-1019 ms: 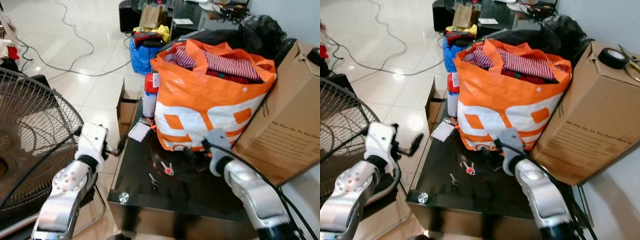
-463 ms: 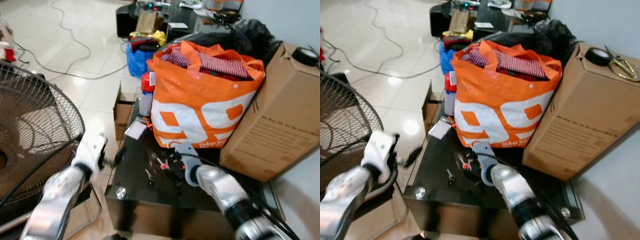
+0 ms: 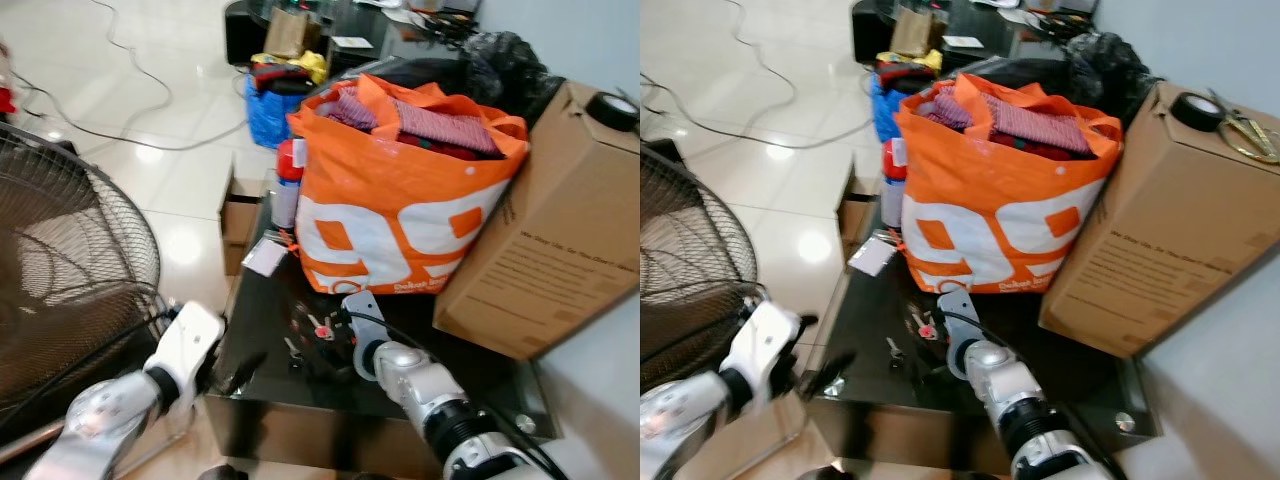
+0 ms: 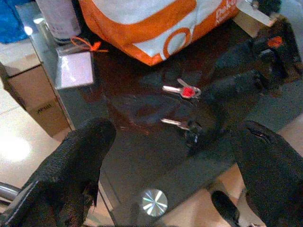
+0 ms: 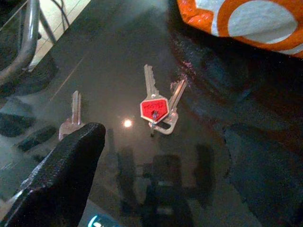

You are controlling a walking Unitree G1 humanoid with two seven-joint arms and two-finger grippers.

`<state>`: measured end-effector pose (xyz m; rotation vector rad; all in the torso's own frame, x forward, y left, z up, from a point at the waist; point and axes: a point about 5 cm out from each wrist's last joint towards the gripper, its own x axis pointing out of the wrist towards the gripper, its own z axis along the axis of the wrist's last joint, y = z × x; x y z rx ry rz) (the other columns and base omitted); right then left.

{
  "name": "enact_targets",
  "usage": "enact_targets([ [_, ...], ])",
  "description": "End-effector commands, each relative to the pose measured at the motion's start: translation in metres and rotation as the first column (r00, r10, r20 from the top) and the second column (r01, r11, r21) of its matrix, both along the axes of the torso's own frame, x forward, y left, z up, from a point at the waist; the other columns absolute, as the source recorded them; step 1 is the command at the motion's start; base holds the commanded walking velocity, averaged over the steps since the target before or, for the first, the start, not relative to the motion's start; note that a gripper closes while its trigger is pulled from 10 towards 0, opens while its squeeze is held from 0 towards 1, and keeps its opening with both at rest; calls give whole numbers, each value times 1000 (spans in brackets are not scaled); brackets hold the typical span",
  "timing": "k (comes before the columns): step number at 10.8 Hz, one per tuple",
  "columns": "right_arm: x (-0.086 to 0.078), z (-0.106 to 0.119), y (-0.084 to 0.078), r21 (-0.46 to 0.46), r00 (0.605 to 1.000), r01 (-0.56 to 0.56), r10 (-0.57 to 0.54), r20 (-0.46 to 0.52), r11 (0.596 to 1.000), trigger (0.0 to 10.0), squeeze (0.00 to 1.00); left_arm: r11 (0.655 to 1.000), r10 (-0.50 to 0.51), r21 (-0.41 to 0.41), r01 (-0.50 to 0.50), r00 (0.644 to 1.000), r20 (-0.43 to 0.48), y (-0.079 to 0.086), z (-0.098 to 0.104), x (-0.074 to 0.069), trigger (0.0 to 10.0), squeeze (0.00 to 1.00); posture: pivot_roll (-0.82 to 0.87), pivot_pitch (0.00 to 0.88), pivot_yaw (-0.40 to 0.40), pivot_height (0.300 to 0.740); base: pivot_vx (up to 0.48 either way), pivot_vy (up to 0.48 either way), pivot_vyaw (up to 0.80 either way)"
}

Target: Hang keys on a hook

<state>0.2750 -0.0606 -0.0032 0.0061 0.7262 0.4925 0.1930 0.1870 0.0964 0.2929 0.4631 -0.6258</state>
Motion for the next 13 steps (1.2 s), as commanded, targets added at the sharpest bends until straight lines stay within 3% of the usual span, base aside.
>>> enact_targets([
  [1,6,4,1,33,999,34,-36,34,999,10000,0,1000,-19,-6,19,999,-31,-2,1,-10,10000,0,0,106,-146,740,0,0,0],
  [3,4,5,14,66,998,20,-24,62,998,10000,0,1000,-14,11,14,998,-69,2,1,-24,10000,0,22,125,-156,740,0,0,0],
  [4,2,5,22,85,997,7,-14,77,996,7686,0,1000,-2,16,3,997,-71,4,5,-29,10000,0,37,145,-164,740,0,0,0],
  [6,2,3,27,39,995,-5,1,104,999,4157,0,1000,15,25,-13,997,-75,6,10,-37,10000,0,46,156,-169,740,0,0,0],
  [9,5,3,27,19,993,-5,2,118,1000,1059,0,999,28,19,-26,996,-85,5,13,-42,10000,0,50,158,-177,740,0,0,0],
  [11,4,1,25,8,994,-11,10,106,1000,0,0,999,31,12,-30,996,-90,3,14,-44,10000,0,51,159,-180,740,0,0,0],
  [13,1,-1,28,24,996,-6,3,95,1000,0,0,999,35,9,-34,995,-96,2,15,-47,10000,0,57,170,-181,740,0,0,0],
])
